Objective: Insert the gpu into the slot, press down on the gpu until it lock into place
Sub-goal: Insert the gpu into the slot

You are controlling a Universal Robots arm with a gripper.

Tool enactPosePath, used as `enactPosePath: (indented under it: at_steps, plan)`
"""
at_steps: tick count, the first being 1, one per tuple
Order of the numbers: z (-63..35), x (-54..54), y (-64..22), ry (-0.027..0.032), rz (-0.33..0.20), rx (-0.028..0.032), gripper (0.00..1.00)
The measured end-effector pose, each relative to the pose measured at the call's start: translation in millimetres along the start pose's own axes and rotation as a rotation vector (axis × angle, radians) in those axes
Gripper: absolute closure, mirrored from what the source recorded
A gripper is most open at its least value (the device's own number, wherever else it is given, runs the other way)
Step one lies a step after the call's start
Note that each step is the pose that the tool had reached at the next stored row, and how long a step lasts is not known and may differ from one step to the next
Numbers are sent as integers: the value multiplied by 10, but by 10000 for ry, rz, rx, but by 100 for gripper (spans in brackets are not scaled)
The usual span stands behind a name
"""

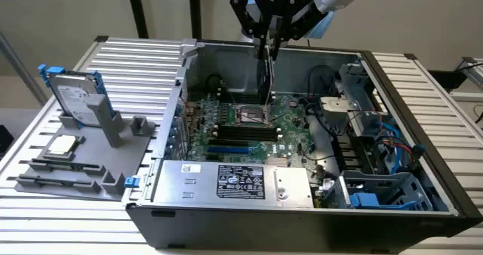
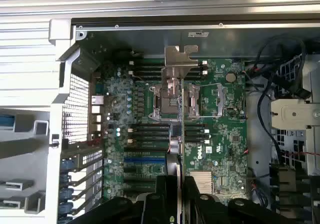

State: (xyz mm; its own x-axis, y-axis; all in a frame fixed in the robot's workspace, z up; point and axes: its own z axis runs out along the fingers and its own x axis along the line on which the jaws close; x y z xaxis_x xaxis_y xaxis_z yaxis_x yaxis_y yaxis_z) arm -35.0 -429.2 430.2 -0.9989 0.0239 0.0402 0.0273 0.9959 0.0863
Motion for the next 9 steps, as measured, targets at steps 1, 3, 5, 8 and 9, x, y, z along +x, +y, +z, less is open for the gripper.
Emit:
enactPosePath:
  at_steps: [1, 3, 5, 8, 9]
  plan:
    - [0, 0, 0, 0, 0, 0, 74]
    - [0, 0, 0, 0, 0, 0, 74]
    - [0, 0, 0, 0, 0, 0, 74]
    - [0, 0, 0, 0, 0, 0, 74]
    - [0, 0, 0, 0, 0, 0, 74]
